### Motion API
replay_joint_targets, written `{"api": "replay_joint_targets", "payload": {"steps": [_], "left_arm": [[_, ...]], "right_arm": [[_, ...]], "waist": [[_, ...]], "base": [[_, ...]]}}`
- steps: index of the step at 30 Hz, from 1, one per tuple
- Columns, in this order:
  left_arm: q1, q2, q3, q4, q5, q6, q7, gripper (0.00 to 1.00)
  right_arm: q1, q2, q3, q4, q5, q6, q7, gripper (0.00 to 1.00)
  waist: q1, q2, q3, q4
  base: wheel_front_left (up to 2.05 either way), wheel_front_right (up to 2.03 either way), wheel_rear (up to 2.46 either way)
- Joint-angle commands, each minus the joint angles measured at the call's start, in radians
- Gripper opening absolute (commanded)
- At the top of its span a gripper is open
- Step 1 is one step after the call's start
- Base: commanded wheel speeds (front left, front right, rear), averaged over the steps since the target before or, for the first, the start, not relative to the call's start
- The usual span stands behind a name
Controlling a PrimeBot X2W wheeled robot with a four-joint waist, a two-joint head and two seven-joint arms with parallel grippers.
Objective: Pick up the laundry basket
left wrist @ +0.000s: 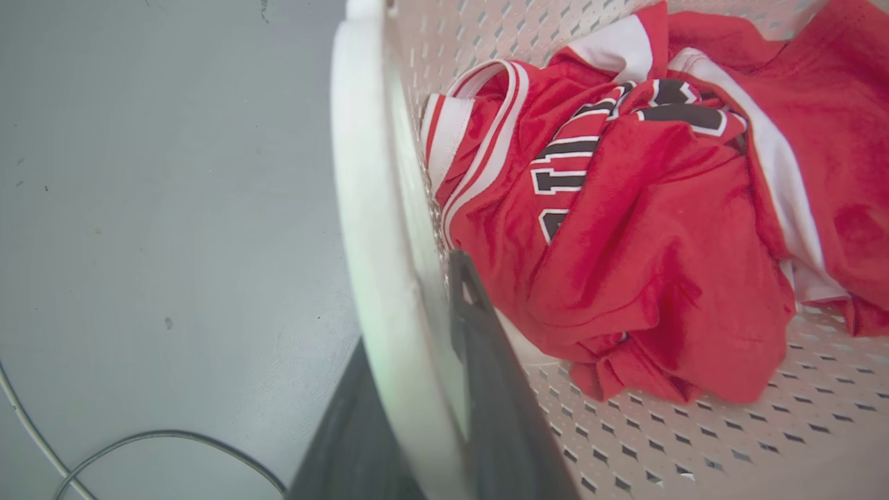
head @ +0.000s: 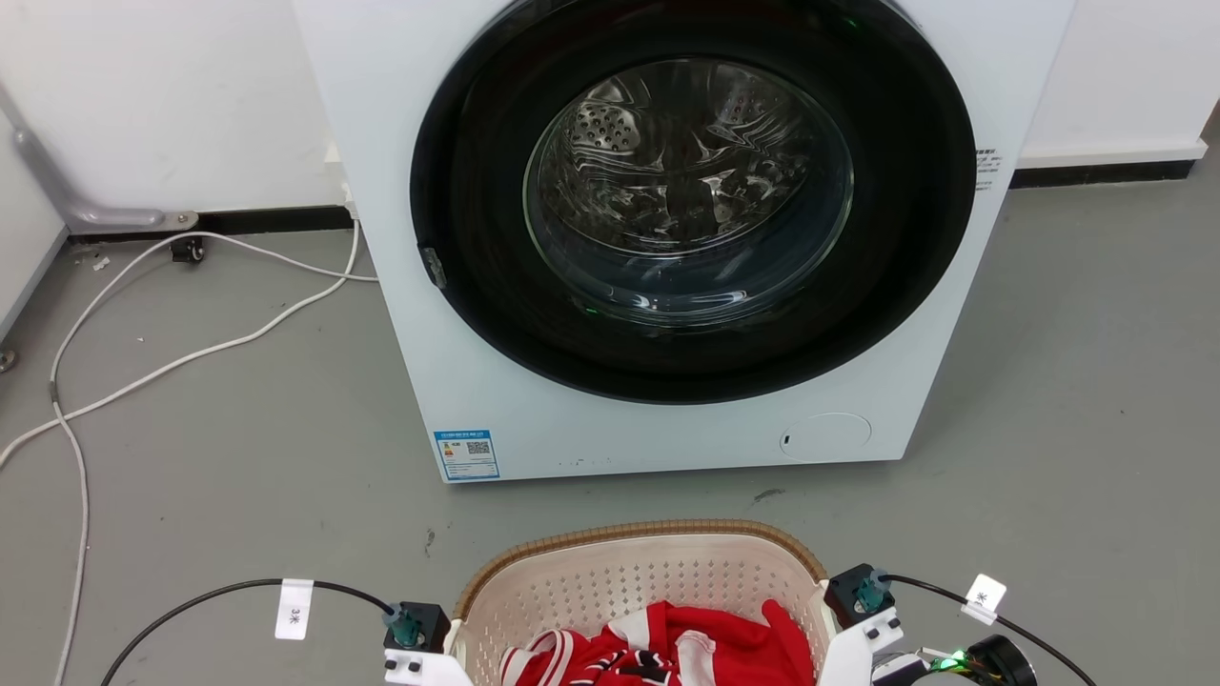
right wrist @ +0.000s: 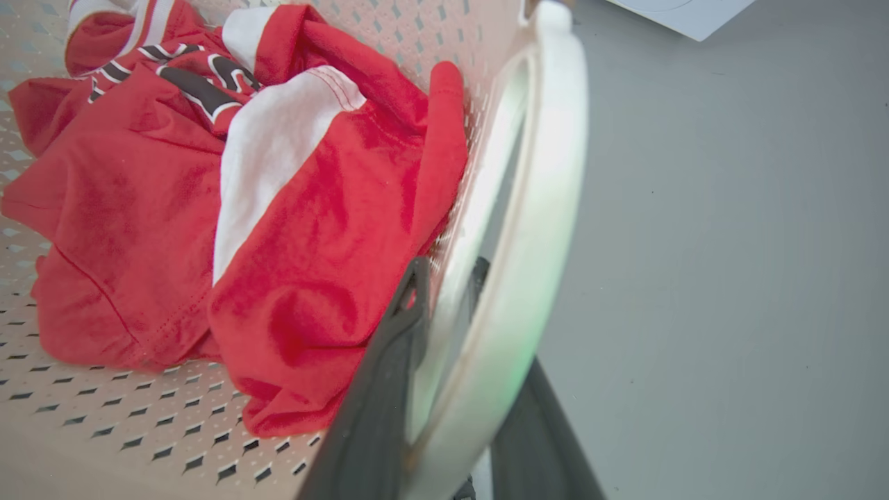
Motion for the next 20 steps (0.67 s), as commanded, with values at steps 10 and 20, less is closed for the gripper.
{"api": "replay_joint_targets", "payload": {"steps": [10,20], "left_arm": [[-0.017,0.005,-0.018,0.0,-0.011,-0.01,-0.009,0.0],[-0.018,0.007,-0.032,0.002,-0.026,-0.01,-0.012,0.0]], "right_arm": [[0.001,-0.003,0.009,-0.004,0.003,0.004,-0.011,0.0],[0.004,-0.005,0.01,-0.004,0.005,0.004,-0.014,0.0]], "waist": [[0.0,0.0,0.002,-0.002],[0.0,0.0,0.004,-0.002]], "base": [[0.0,0.0,0.0],[0.0,0.0,0.0]]}}
